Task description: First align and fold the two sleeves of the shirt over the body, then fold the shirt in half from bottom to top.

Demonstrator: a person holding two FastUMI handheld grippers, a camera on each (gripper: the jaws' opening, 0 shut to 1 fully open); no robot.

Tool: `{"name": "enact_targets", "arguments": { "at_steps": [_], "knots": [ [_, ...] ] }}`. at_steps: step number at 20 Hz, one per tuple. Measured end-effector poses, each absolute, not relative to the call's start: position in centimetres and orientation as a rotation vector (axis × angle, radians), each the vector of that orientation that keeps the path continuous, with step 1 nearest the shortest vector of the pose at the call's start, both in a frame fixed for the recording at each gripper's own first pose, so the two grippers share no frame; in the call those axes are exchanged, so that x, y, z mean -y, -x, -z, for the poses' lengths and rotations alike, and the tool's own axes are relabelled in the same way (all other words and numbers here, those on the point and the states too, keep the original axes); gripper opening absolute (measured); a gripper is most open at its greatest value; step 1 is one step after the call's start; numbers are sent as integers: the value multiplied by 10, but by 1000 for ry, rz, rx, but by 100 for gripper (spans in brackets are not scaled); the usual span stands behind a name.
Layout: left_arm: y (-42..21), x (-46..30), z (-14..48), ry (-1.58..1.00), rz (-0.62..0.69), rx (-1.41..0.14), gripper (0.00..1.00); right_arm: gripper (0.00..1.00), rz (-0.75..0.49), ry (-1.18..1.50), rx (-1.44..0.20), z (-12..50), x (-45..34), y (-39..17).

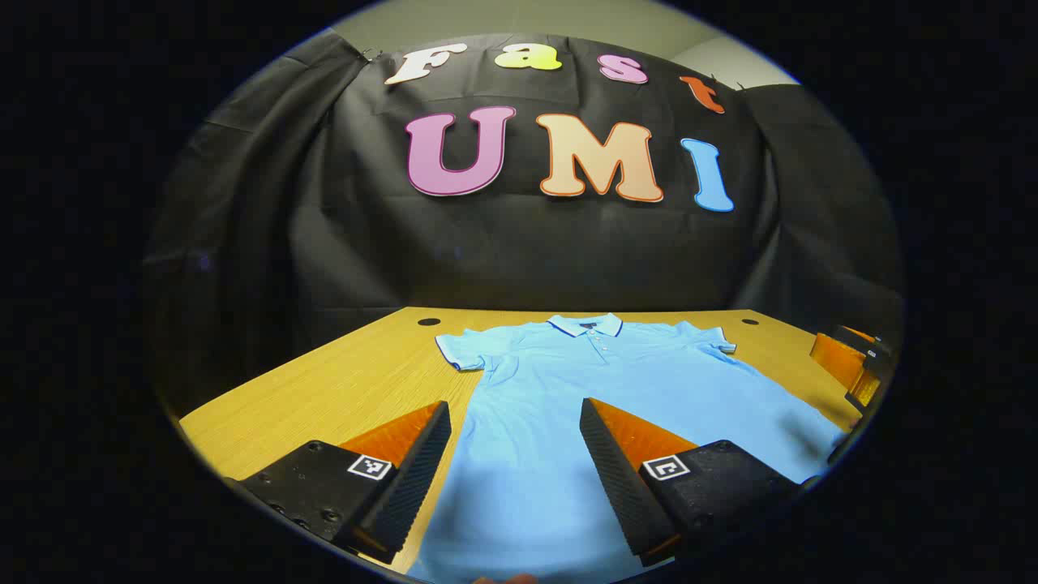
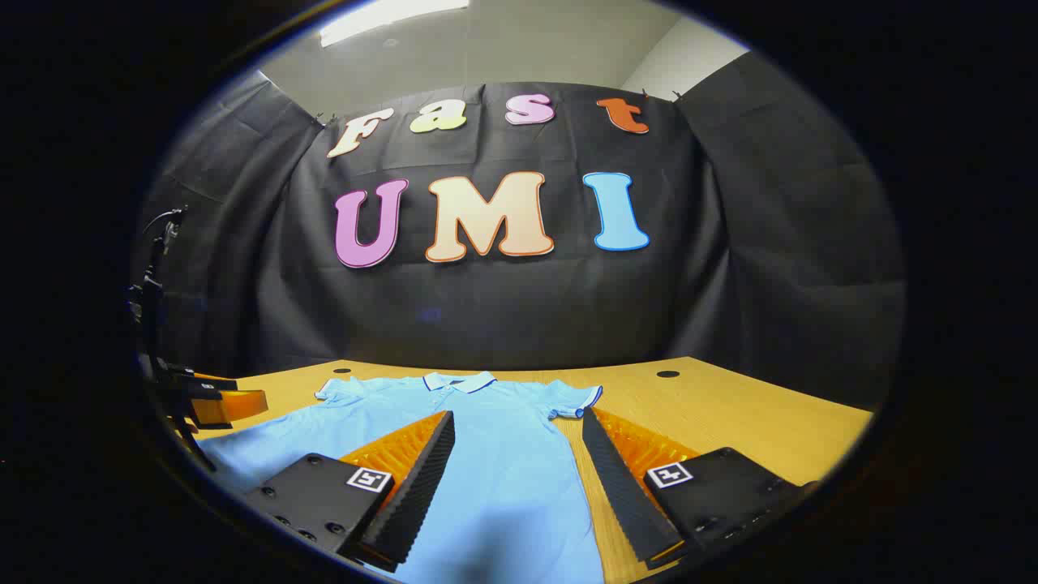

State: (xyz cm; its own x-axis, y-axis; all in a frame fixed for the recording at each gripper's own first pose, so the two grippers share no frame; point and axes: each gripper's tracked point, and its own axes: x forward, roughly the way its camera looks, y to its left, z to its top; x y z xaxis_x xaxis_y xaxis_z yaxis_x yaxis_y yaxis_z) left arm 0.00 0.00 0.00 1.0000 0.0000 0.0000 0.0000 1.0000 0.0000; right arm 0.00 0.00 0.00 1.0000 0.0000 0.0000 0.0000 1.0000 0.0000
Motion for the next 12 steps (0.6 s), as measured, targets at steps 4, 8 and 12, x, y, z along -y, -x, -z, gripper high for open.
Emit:
{"name": "enact_targets", "arguments": {
  "at_steps": [4,8,12],
  "knots": [
    [1,-9,-5,9,-29,38,96,98,-13,-4,4,-1,-2,1],
    [-1,-5,-3,-10,-22,31,96,98,-15,-4,4,0,-3,1],
    [0,-10,-7,-11,-45,54,96,98,-10,0,5,-1,-2,-1]
  ]
}}
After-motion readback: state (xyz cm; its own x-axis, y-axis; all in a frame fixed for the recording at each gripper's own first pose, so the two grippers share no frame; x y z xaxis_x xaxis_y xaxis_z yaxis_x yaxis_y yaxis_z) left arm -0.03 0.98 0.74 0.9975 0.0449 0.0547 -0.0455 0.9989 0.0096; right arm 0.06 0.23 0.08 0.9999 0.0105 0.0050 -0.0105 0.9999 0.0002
